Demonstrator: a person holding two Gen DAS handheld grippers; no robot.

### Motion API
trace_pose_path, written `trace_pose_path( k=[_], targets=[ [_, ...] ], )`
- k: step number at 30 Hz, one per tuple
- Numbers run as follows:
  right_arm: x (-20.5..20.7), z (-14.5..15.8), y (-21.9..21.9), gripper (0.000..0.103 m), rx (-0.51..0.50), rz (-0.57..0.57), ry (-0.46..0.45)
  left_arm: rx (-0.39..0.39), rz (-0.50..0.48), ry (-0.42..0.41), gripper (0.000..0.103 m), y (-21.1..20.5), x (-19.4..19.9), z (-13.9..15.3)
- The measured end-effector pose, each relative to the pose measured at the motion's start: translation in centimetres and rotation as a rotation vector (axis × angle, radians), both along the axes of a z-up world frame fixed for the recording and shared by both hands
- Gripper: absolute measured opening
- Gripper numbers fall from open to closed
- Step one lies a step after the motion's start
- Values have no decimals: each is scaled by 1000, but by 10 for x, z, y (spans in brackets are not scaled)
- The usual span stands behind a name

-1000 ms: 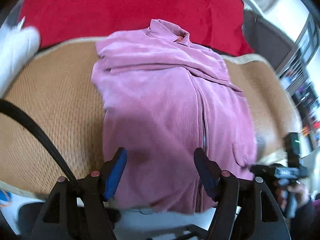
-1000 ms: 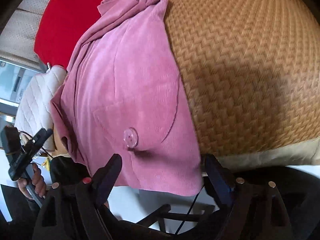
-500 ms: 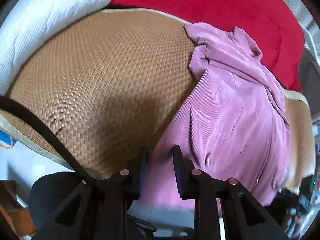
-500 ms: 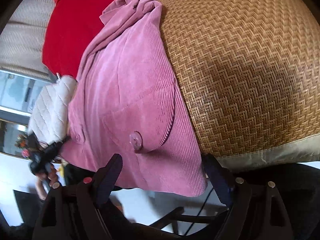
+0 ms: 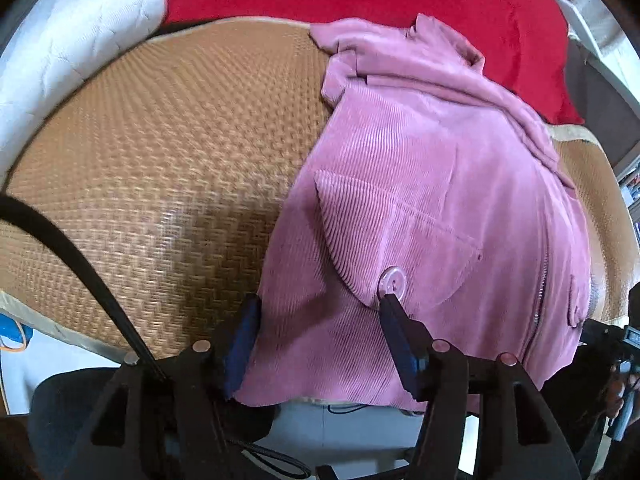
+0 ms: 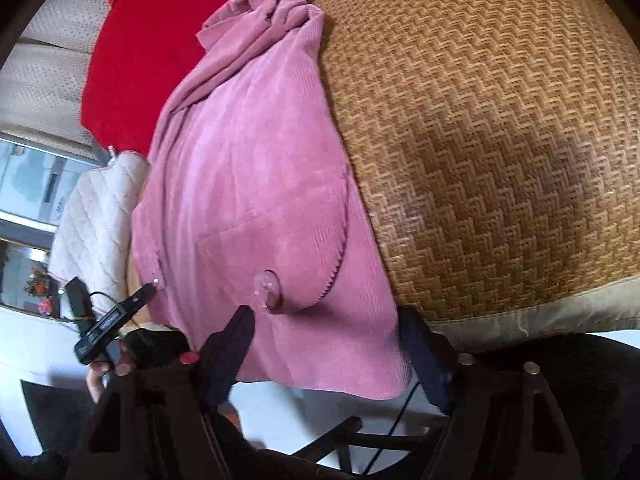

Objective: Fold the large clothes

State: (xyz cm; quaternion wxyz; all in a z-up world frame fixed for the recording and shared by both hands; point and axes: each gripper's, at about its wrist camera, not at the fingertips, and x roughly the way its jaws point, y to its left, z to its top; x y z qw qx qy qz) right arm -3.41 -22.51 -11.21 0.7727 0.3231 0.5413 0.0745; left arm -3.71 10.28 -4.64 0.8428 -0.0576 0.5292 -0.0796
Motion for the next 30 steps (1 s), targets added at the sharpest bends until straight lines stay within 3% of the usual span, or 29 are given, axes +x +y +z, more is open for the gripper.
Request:
trace_pose_path(
  k=[2, 4, 8, 9, 10, 11, 12, 14, 17, 21, 24, 25, 26, 27, 28, 29, 30],
  targets=[
    [-4, 3, 3, 57, -5, 0, -8, -21, 14, -29, 62, 13, -10, 12],
    [-8, 7, 3, 58, -4, -16, -16, -32, 17, -27, 62, 22, -13, 14],
    [1, -1, 4, 63, -13, -2, 15, 2, 0, 41, 60, 17, -3, -7],
    [3, 1, 8, 63, -40, 13, 10, 1, -5, 54, 52, 15, -3, -9],
    [3, 2, 12, 60, -56, 24, 7, 1, -15, 71, 12, 13, -3, -13],
    [2, 1, 14, 20, -48, 30, 14, 3, -35, 104, 4, 10, -3, -18],
    [3, -2, 13, 8, -24, 26, 32, -6, -47, 114, 4, 8, -5, -20],
    [2, 4, 13, 7, -14, 28, 19, -15, -66, 93, 3, 6, -13, -10],
    [-5, 38, 4, 7, 7, 32, -63, -104, -68, 52, 4, 15, -29, 14],
    [-11, 54, -15, 8, -11, 23, -94, -132, -70, 88, 4, 22, -30, -1],
    [-8, 35, -15, 12, 51, 29, -70, -107, -57, 107, 5, 22, -18, -16],
    [-5, 30, -14, 13, 58, 31, -67, -107, -48, 108, 11, 22, -16, -17],
    [-2, 24, -12, 19, 53, 26, -61, -115, -34, 107, 25, 23, -14, -17],
    [-3, 19, -15, 25, 44, 20, -60, -126, -30, 101, 33, 21, -11, -18],
    [-1, 16, -15, 45, 33, 9, -64, -131, -28, 97, 53, 18, -8, -20],
    [0, 16, -14, 76, 22, -4, -68, -119, -25, 97, 63, 14, -3, -21],
    [-2, 16, -13, 81, 5, -16, -71, -102, -27, 90, 63, 10, 1, -23]
  ],
)
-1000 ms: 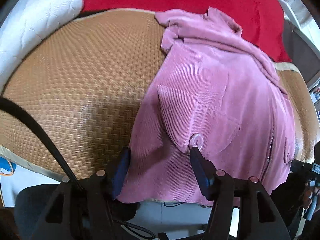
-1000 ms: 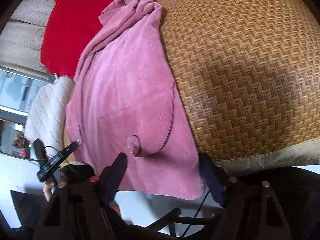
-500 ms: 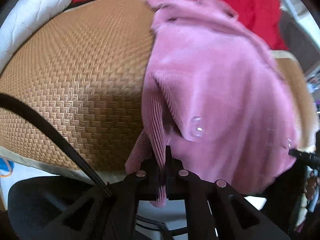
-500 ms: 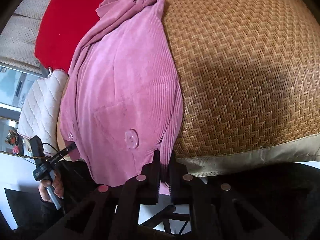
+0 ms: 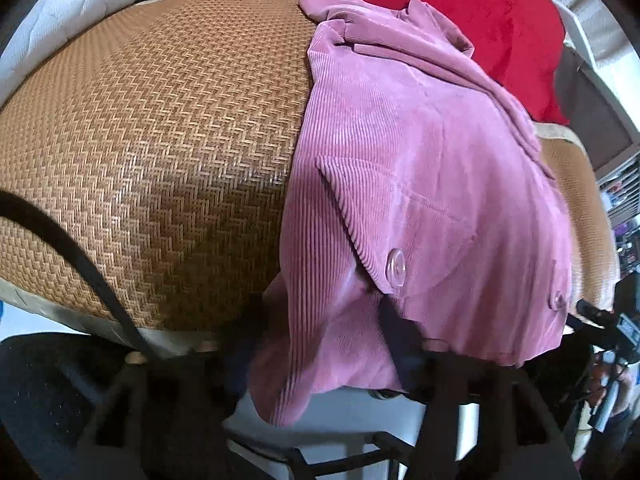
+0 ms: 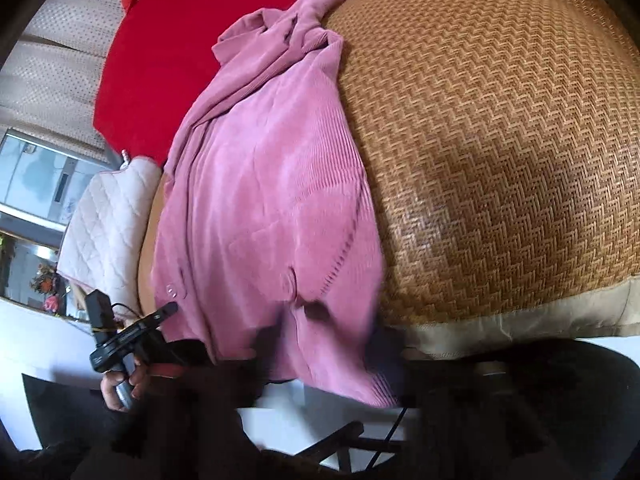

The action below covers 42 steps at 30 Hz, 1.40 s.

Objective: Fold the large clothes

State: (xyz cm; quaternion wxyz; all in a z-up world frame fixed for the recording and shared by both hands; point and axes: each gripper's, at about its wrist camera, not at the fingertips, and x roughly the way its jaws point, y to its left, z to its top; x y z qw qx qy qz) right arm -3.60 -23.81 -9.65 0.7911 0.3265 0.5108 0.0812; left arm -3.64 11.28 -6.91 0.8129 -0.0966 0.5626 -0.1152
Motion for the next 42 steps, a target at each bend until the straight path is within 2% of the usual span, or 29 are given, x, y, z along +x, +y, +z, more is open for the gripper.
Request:
trace_pose_path(
  k=[3, 4, 5, 6, 7, 13, 15, 17, 18, 20, 22, 24, 27, 29, 31, 35, 37, 40, 42],
  targets=[
    [5, -10, 8, 79, -17, 28, 21, 24, -21, 1, 63, -19, 11, -9],
    [6, -12, 10, 78, -26, 30, 25, 49, -28, 14, 46, -22, 13, -12],
    [5, -11, 10, 71, -33, 24, 34, 59, -37, 27, 5, -26, 14, -13],
    [5, -11, 10, 56, -44, 19, 50, 41, -51, 37, 4, -29, 11, -11],
    [5, -9, 5, 9, -13, 13, 51, 30, -47, 29, 4, -32, 13, -9],
    [-10, 35, -2, 7, 49, 25, -56, -97, -41, -107, 4, -14, -1, 50],
    [-9, 33, 0, 7, 69, 29, -62, -104, -38, -84, 4, -13, 5, 42],
    [-3, 14, 1, 7, 91, 27, -11, -52, -34, -5, 4, -19, 14, 22],
    [-2, 6, 0, 7, 115, 22, 6, -64, -35, -9, 4, -21, 13, 27],
    [-7, 16, -4, 7, 154, 8, -32, -128, -44, -86, 4, -13, 5, 51],
    [-13, 41, -15, 7, 160, 15, -108, -151, -44, -150, 4, -5, 5, 70],
    [-9, 45, -23, 7, 147, 27, -121, -132, -43, -117, 4, -6, 5, 61],
    [-5, 9, -27, 7, 164, 24, -30, -83, -51, -25, 4, -10, 14, 31],
    [-4, 2, -32, 7, 200, 12, -14, -112, -53, -61, 4, -8, 8, 40],
    [-9, 8, -36, 7, 207, 17, -41, -121, -60, -92, 4, -7, 6, 53],
    [-3, 8, -46, 7, 224, 39, -22, -98, -107, -35, 4, -16, 10, 48],
    [9, 15, -49, 7, 252, 49, -38, -124, -133, -60, 4, -21, 18, 67],
    [33, 49, -60, 7, 329, 64, -154, -243, -146, -171, 4, -20, 54, 121],
    [68, 82, -75, 7, 366, 61, -258, -297, -119, -241, 4, -14, 83, 149]
  ],
)
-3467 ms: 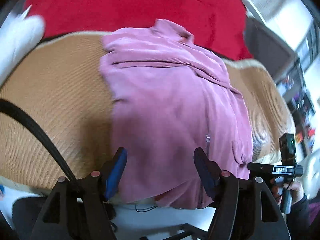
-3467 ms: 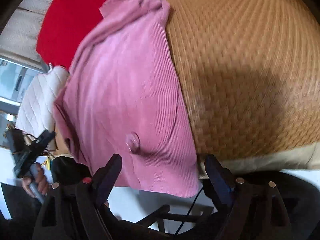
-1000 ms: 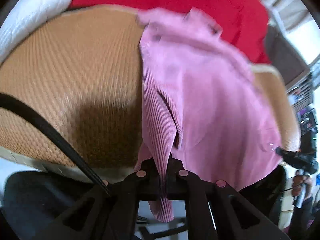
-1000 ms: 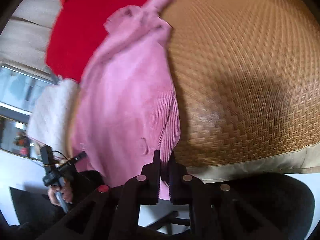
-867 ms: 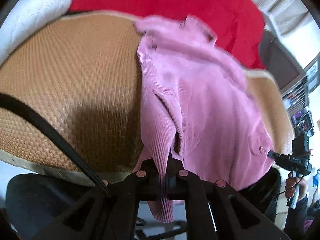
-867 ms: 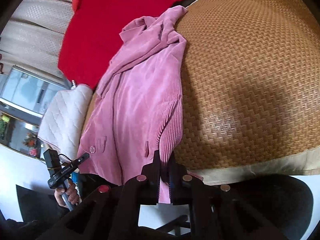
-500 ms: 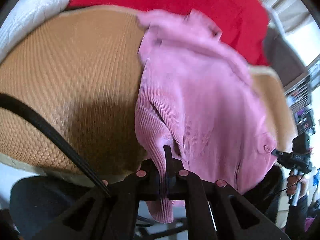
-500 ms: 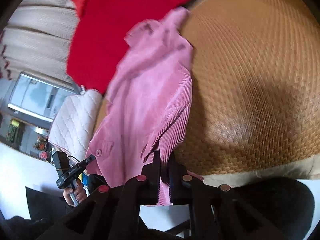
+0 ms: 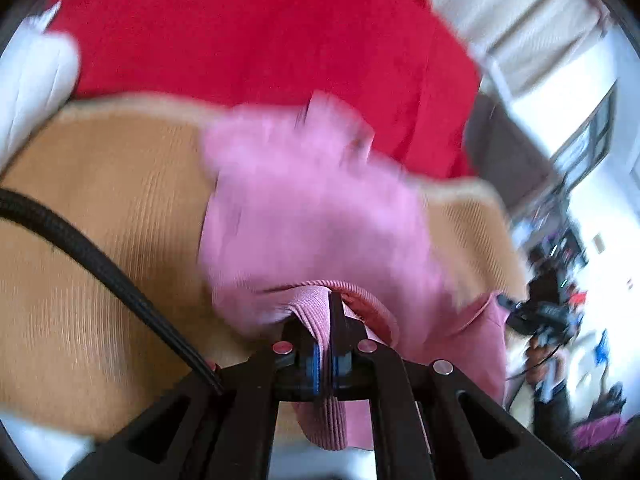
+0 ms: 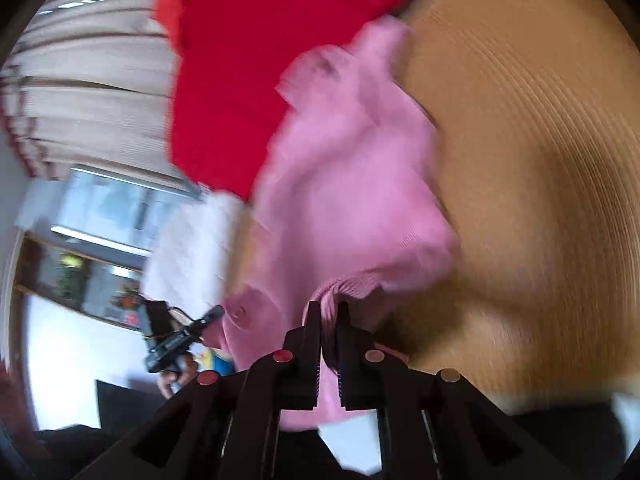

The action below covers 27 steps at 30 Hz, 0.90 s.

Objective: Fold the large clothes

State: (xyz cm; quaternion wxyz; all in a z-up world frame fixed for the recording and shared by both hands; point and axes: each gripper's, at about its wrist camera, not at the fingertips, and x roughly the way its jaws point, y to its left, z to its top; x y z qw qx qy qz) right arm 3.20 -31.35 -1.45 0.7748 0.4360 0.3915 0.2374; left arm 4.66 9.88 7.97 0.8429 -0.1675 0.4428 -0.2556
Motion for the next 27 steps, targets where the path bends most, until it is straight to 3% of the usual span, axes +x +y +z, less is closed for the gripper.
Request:
trace_pose_path(
  k=[2, 4, 6, 7, 8, 9, 11, 16, 20, 24, 27],
  targets=[
    [34, 29, -14, 7, 31, -48, -94, -76, 60, -50, 5, 6, 40, 19],
    [71, 50, -30, 8, 85, -139, -152, -126, 167, -58, 10, 8, 84, 14],
    [119, 49, -42, 13, 39, -201, -148, -83, 226, -34, 25, -10, 119, -2],
    [124, 47, -44, 26, 15, -206, -128, -52, 271, -9, 47, -12, 136, -15],
    [143, 32, -47, 61, -27, -245, -62, -10, 302, 13, 76, -13, 153, -31],
    [146, 22, -47, 74, -77, -273, -27, 49, 330, 56, 81, -13, 168, -47],
    [136, 9, -43, 75, -121, -323, -1, 133, 425, 96, 81, 0, 169, -67],
    [56, 1, -10, 75, -144, -297, -51, 58, 494, 55, 81, 51, 92, -73],
    [14, -15, 25, 75, -99, -258, 9, -37, 460, 78, 81, 42, 64, -83],
    [42, -40, 45, 75, -87, -268, 70, -85, 415, 150, 81, 1, 51, -111],
    [66, -58, 40, 75, -37, -446, 139, 15, 449, 140, 86, -28, 64, -125]
  ],
)
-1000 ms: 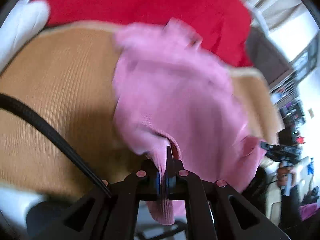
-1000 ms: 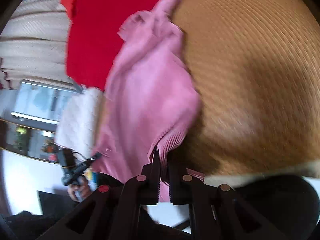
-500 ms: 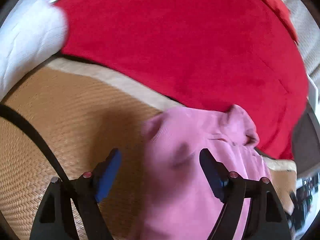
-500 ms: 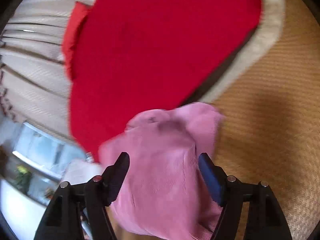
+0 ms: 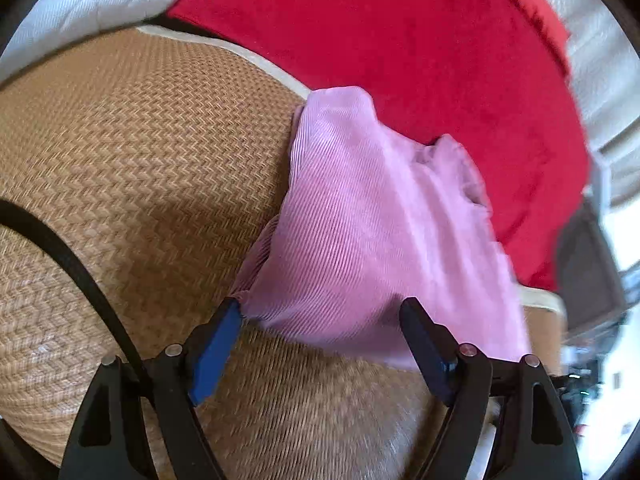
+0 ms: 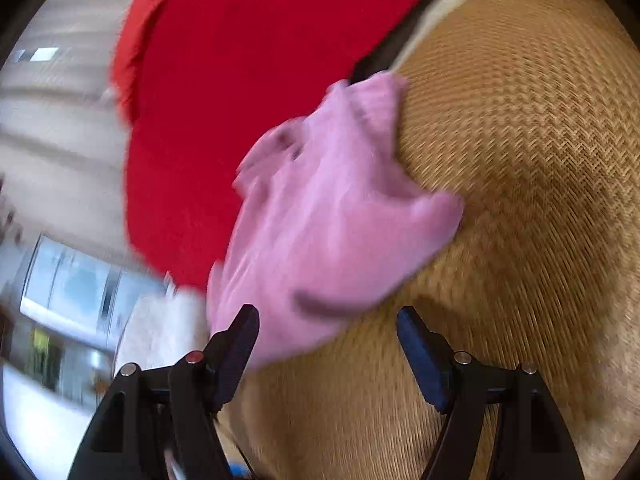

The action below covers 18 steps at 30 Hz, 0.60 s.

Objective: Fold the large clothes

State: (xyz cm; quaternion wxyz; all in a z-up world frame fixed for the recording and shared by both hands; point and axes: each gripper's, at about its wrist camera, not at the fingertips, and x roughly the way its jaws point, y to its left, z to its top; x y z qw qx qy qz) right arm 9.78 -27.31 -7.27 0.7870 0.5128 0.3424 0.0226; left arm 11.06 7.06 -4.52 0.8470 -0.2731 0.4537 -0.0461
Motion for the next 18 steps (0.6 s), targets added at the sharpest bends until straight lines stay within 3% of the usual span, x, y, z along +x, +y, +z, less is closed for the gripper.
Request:
trace_pose_path(
  k=[2, 4, 5, 6, 7, 8, 12, 14, 16, 18],
  targets=[
    [4, -1, 3, 74, 21, -116, -4, 37, 53, -13, 91, -7, 10, -2],
    [12, 4, 8, 75, -4, -140, -11, 12, 67, 6, 90, -8, 26, -5],
    [17, 4, 10, 61, -18, -143, 1, 30, 56, 23, 59, -9, 33, -4],
    [24, 0, 11, 38, -22, -129, 31, 44, 32, 37, 33, -12, 40, -3],
    [29, -4, 10, 18, 6, -103, 49, 70, -5, 64, 28, -15, 47, 1],
    [29, 0, 10, 17, -7, -91, 47, 78, -7, 62, 24, -15, 47, 10],
    [10, 58, 27, 14, -150, -17, -46, 116, -31, -61, 19, -6, 14, 60],
    [-23, 82, 40, 14, -245, 27, -84, 112, -52, -93, 19, 0, -19, 71],
    [-50, 80, 46, 15, -270, 49, -64, 139, -94, -67, 25, 2, -48, 55],
    [-80, 48, 48, 21, -239, 68, 9, 151, -108, 0, 39, 7, -60, 23]
  ],
)
